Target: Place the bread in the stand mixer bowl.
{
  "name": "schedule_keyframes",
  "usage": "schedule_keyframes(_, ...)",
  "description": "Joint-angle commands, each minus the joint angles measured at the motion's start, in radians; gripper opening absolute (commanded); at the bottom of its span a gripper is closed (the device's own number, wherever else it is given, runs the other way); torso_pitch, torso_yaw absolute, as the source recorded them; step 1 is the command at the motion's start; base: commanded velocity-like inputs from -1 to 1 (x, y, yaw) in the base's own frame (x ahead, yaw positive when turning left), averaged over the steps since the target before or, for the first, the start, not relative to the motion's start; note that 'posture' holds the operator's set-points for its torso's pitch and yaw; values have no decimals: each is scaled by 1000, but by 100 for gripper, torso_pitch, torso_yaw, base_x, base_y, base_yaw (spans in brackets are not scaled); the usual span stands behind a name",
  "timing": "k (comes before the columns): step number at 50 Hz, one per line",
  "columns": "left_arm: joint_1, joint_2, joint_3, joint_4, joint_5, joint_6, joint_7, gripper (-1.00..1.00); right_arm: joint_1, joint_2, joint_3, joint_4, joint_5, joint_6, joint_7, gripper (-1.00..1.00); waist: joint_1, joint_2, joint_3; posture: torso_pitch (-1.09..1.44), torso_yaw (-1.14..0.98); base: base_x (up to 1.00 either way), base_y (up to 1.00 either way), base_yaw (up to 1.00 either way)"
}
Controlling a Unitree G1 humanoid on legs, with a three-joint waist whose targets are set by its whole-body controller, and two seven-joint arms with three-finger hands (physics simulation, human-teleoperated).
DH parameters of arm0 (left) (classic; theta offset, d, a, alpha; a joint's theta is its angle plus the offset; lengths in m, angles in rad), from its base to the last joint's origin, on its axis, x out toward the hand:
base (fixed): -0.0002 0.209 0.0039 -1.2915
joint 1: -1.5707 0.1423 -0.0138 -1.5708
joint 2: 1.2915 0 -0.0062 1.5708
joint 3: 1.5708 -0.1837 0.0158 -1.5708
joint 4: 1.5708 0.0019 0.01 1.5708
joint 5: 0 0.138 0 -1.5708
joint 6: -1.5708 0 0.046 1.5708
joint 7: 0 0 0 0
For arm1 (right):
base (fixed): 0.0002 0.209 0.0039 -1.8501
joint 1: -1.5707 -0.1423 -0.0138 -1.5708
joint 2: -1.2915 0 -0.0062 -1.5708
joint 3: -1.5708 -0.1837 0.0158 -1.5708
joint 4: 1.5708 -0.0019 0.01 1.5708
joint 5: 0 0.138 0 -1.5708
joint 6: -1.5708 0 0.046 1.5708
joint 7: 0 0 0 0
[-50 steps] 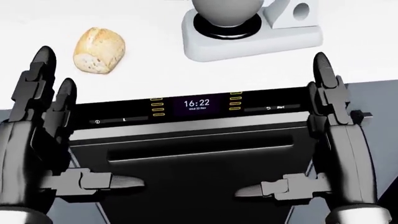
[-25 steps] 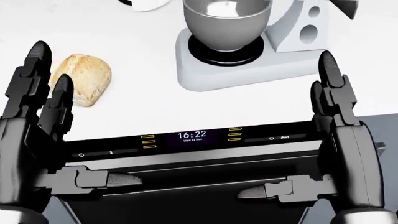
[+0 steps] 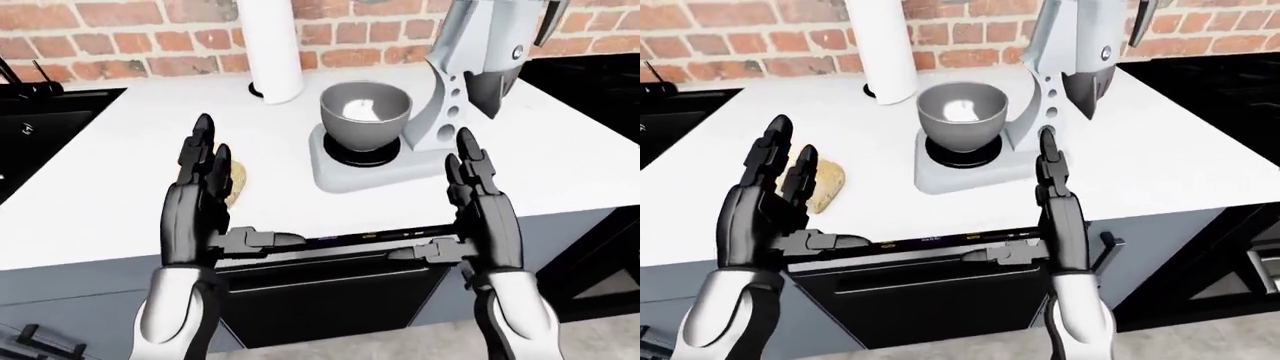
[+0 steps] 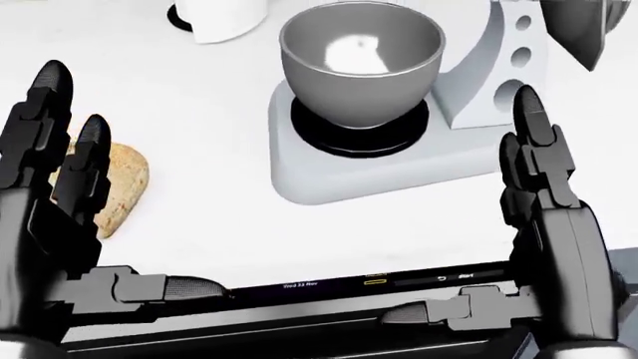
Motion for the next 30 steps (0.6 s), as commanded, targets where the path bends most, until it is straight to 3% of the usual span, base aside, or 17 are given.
schedule_keyframes(1, -12, 5, 4, -18, 2, -24, 2, 100, -13, 2, 5, -28, 4, -29, -1, 100, 2, 6, -15, 0, 0, 7, 0, 0)
schedule_keyframes(3, -11, 5, 5, -19, 2, -25, 2, 100, -13, 2, 5, -27, 5, -31, -1, 100, -6, 47, -32, 0, 0, 3, 0, 0)
schedule_keyframes(4, -12, 5, 7, -21, 1, -22, 2, 100, -14, 2, 6, -29, 5, -28, 0, 100, -6, 3, -22, 0, 0, 0, 0, 0)
schedule_keyframes(10, -12, 6, 9, -24, -1, -19, 3, 100, -14, 1, 9, -32, 1, -24, 0, 100, 3, -26, -39, 0, 0, 0, 0, 0)
schedule_keyframes(16, -10, 6, 9, -29, -2, -17, 3, 100, -6, 3, 6, -33, 6, -43, -1, 100, 5, -28, -45, 0, 0, 0, 0, 0)
schedule_keyframes(30, -25, 9, 8, -50, 1, 10, 9, 100, 6, 3, 4, -29, 13, -66, 2, 100, 6, -32, -34, 0, 0, 0, 0, 0)
